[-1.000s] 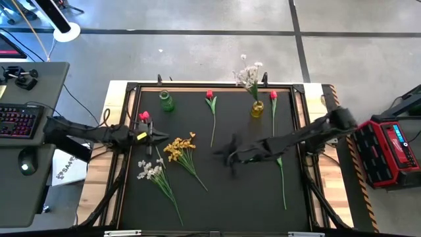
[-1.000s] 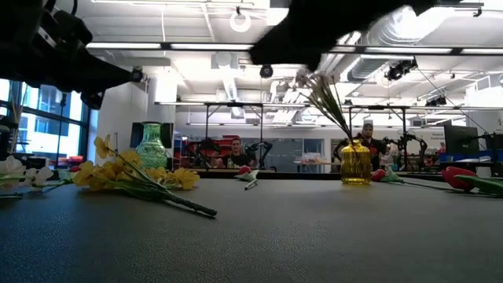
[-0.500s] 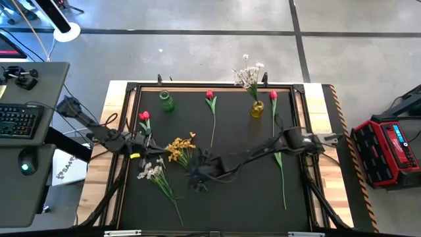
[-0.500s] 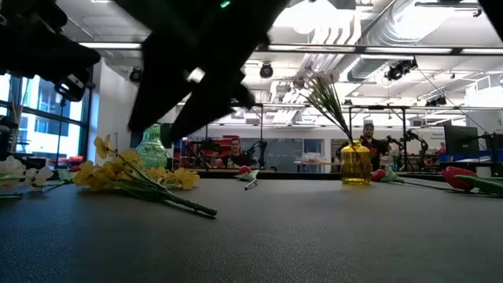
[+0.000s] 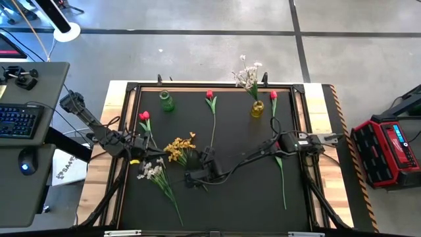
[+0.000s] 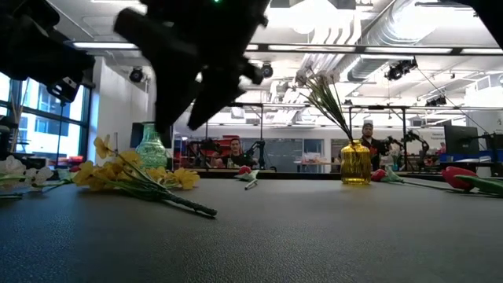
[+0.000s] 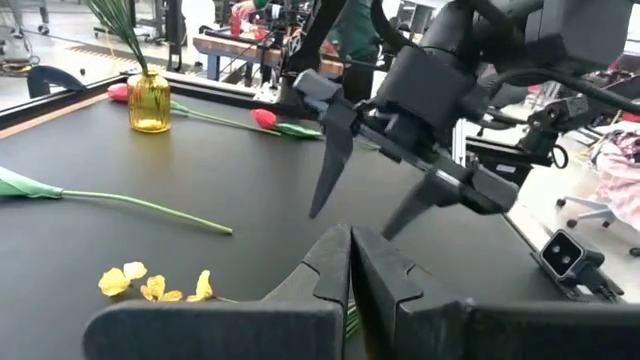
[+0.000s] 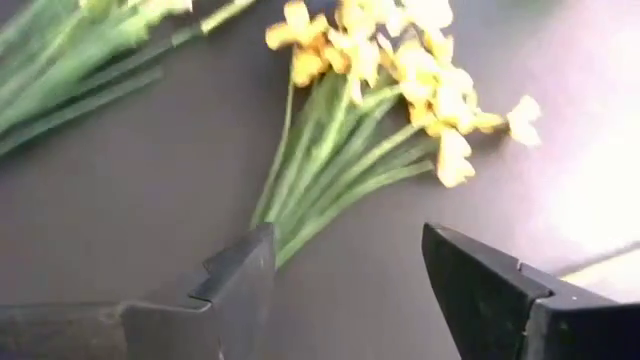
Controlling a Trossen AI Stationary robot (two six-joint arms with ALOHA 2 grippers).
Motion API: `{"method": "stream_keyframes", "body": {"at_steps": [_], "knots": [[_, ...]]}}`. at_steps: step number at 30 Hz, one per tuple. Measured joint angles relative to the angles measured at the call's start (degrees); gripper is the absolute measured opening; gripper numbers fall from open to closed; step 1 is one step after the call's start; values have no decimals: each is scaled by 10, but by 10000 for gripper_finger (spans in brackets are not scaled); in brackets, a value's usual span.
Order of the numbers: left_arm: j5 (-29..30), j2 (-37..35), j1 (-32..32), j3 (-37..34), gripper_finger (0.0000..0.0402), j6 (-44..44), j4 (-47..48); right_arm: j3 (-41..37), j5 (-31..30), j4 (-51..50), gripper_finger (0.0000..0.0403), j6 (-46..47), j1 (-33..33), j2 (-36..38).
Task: Sort flowers into vase by color
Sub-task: Put the bottom right red tulip into the green flower vase
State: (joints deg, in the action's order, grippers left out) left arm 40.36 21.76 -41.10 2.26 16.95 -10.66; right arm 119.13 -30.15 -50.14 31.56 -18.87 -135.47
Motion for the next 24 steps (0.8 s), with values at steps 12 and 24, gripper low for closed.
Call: {"method": "stream_keyframes", "body": {"at_steps": [12,24], "knots": [[24,13,0,0,0,24,-1,-7,8,-238,178,92,-19,7],[24,73,0,0,0,34,-38,-286,84,-186,129,259,-52,213]]}}
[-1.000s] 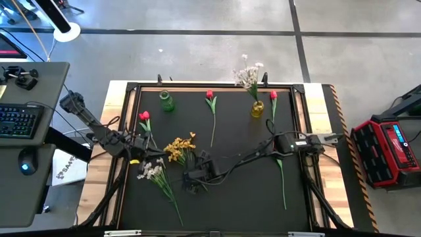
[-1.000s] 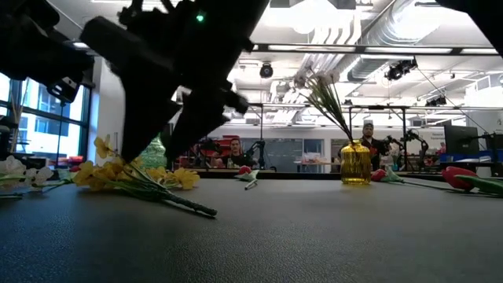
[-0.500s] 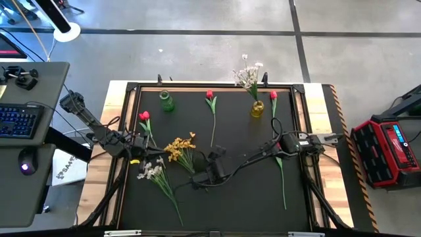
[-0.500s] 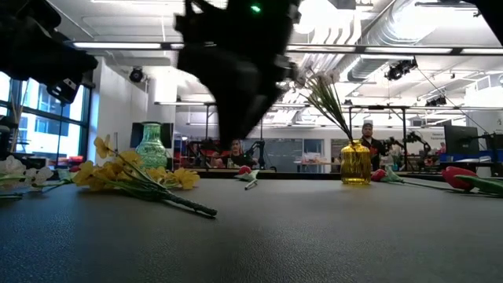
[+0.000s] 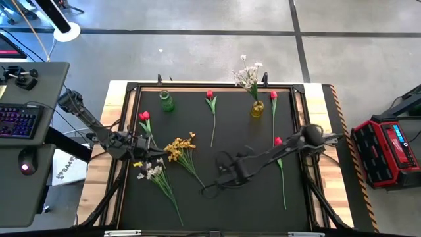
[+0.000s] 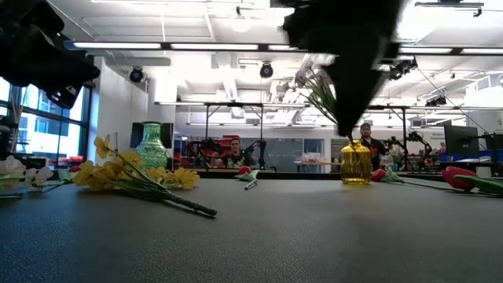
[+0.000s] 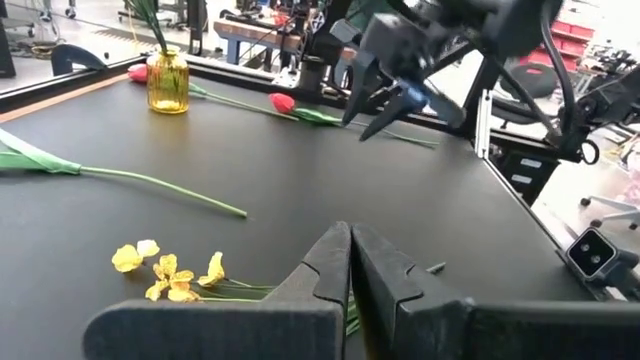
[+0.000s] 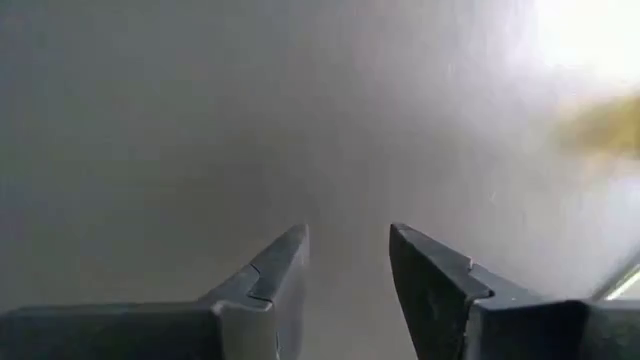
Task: Sort flowers into vase by color
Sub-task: Put the bottom right red tulip into the green flower vase
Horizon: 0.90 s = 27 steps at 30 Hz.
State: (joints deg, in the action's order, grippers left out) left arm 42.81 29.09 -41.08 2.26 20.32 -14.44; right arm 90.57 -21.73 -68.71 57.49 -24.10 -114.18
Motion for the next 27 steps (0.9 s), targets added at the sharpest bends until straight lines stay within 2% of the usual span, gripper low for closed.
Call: {"method": "stream_keyframes", "body": {"at_steps": [4,10,17,27], "knots": [[0,11,0,0,0,1,-11,-108,22,44,129,78,-12,87],[0,22,0,0,0,1,-24,-244,71,41,129,216,-37,198],[0,23,0,0,0,1,-27,-377,151,21,113,331,-45,279],[-7,24,1,0,0,24,-27,-489,177,122,110,347,-42,318]]}}
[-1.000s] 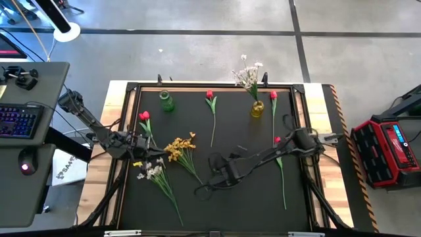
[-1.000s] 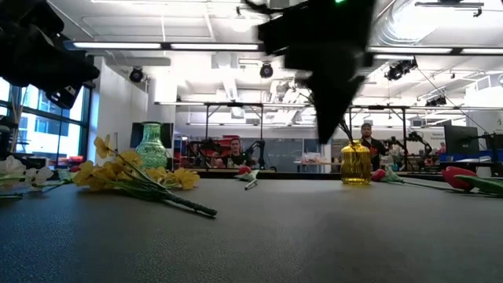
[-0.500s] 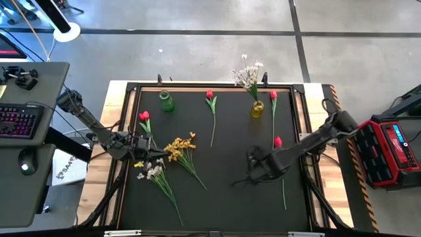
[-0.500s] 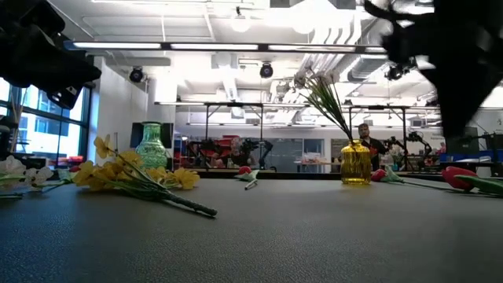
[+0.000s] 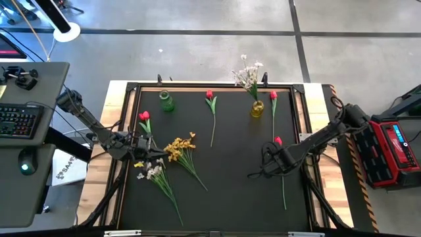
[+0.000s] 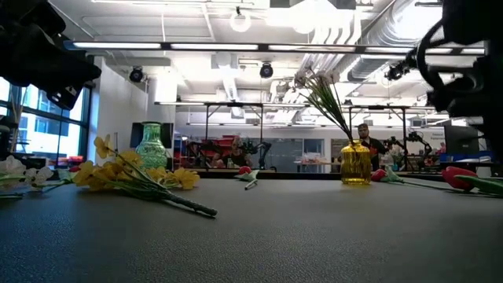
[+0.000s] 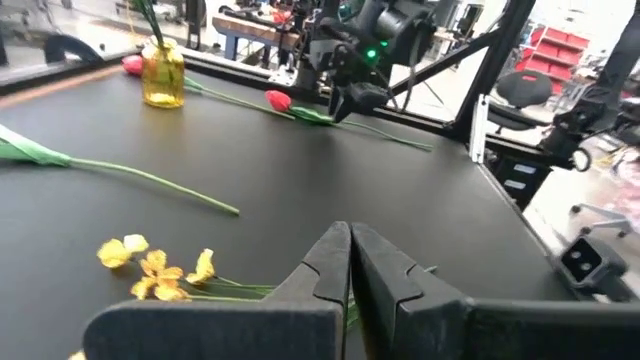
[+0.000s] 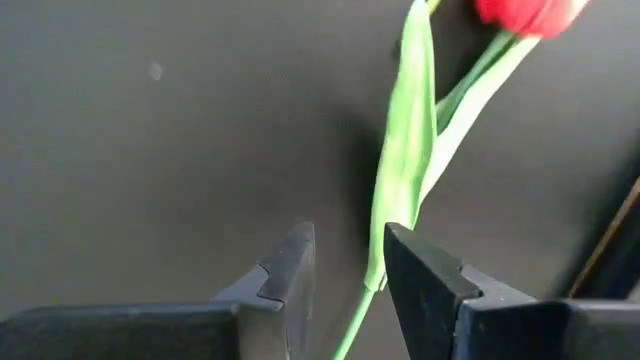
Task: Sort flowers into vase by color
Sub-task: Put the bottom right red tulip into the green flower vase
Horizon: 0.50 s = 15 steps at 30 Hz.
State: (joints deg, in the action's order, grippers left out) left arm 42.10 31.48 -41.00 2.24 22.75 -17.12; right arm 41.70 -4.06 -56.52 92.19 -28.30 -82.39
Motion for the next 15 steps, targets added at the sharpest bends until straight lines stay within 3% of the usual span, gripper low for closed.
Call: {"method": "stream_keyframes", "body": {"at_steps": [10,15], "knots": [[-14,0,0,0,0,4,-2,-49,20,34,103,22,3,1],[-38,0,0,0,0,-109,-46,-51,19,50,41,18,2,2]]}}
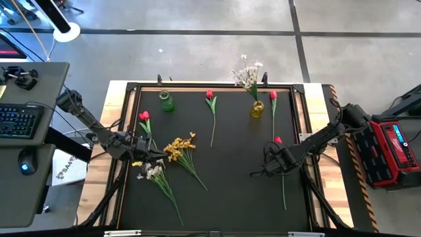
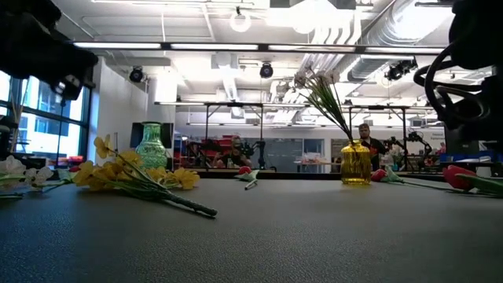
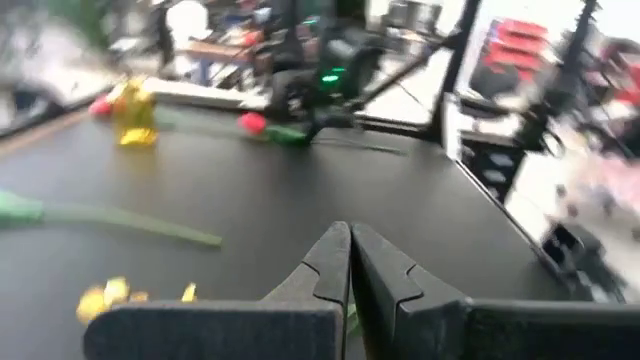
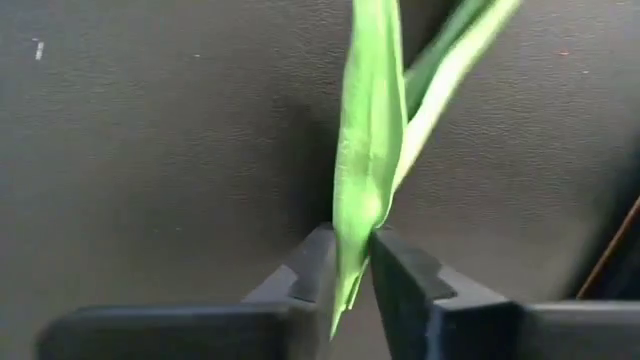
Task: Sort flowers into vase by color
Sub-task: Put the bottom right red tulip into the green flower vase
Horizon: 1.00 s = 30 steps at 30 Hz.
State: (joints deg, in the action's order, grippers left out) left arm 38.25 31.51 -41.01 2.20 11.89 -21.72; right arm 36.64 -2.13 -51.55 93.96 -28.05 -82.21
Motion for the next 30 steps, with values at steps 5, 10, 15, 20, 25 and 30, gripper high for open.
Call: {"method": "stream_keyframes", "body": {"at_steps": [5,10,15,20,25,30], "knots": [[-63,0,1,0,0,-89,-38,11,-40,-1,14,-17,-7,-3],[-74,19,22,0,8,-144,-112,57,-196,72,4,-88,-16,-2],[-122,73,62,0,51,-232,-234,84,-350,309,2,-310,-18,-2],[-172,145,112,16,121,-221,-279,86,-400,582,1,-592,-16,-2],[-210,249,168,74,179,-180,-282,86,-404,718,1,-756,-5,-4],[-265,371,220,133,199,-190,-321,86,-382,824,0,-868,21,-29]]}}
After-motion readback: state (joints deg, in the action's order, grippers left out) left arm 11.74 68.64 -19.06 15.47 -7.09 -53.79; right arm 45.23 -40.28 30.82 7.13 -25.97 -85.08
